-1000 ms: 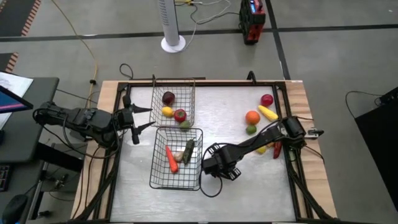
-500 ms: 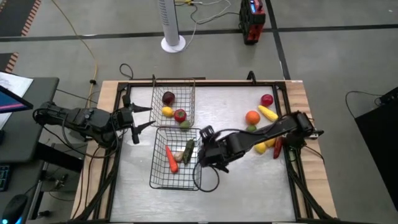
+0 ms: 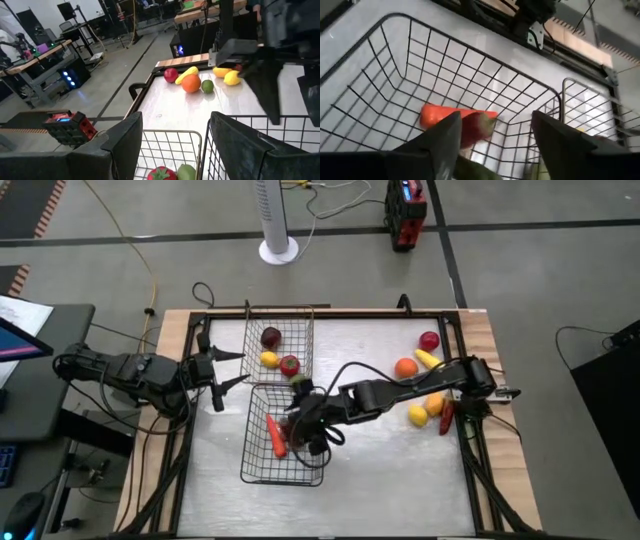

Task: Sort produce into baskets
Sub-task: Put the left red chili pepper into the black wire basket, then put the lime into the gold wire basket

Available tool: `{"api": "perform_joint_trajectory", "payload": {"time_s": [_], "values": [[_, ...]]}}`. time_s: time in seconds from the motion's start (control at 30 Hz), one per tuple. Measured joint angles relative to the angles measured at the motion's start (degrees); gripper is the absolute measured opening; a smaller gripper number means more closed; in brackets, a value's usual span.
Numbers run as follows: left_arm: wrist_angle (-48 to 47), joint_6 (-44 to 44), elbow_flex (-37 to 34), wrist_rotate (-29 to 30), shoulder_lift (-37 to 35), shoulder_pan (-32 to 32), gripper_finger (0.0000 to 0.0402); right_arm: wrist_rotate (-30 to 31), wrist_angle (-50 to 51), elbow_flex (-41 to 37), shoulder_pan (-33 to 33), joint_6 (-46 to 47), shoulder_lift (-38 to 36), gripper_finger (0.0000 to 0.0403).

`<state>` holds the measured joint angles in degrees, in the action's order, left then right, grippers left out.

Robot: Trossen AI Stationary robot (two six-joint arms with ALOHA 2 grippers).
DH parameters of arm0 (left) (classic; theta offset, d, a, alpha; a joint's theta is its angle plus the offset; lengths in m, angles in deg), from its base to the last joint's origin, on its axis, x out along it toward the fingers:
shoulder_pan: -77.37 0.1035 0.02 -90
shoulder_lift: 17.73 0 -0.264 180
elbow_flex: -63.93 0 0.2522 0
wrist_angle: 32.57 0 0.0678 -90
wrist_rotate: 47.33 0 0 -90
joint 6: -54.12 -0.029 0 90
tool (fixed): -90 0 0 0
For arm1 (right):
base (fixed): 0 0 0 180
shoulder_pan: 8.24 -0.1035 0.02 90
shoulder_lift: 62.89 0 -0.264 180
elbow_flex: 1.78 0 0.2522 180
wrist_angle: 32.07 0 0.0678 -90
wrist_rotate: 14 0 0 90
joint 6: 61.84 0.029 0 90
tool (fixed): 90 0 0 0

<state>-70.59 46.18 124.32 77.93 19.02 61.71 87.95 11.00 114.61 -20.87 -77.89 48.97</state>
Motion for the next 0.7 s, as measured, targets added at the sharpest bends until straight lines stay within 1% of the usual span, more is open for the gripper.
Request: {"api": "perform_joint_trajectory", "payload": {"time_s": [0.1, 0.17, 0.23, 0.3, 0.33, 0.4, 0.5, 0.57, 0.7], "values": [[-0.14, -0.12, 0.0, 0.02, 0.01, 0.0, 0.0223, -0.4, 1.12, 0.02, 0.55, 2.75, 0.05, 0.0304], [-0.16, -0.13, 0.0, 0.04, 0.0, 0.0, 0.0223, -0.05, 3.76, 0.02, 0.6, 3.16, 0.02, 0.0323], [-0.24, 0.06, 0.0, 0.04, 0.01, 0.0, 0.0223, 2.44, 9.75, 0.02, 0.6, 3.72, -0.41, 0.0337], [-0.32, 0.12, 0.0, 0.04, -0.02, 0.0, 0.0223, 5.5, 18.09, 0.02, 1.15, 6.94, -0.8, 0.0343], [-0.47, 0.14, 0.0, 0.04, -0.02, 0.0, 0.0223, 6.78, 22.41, 0.02, 1.66, 9.31, -0.92, 0.0343], [-0.56, 0.14, 0.0, 0.04, 0.01, 0.02, 0.0223, 7.51, 31.37, 0.02, 3.05, 15.13, -0.94, 0.0339], [-0.6, 0.14, 0.0, 0.04, 0.01, 0.0, 0.0223, 7.68, 40.02, -0.17, 4.4, 23.24, -0.95, 0.0325], [-0.62, 0.19, 0.0, 0.04, -0.01, 0.0, 0.0223, 7.76, 40.21, -1.14, 3.91, 25.19, -1.13, 0.0317], [-0.76, 0.64, 0.0, 0.04, -0.02, 0.0, 0.0223, 9.61, 40.09, -3.64, 1.57, 26.11, -1.76, 0.0308]]}}
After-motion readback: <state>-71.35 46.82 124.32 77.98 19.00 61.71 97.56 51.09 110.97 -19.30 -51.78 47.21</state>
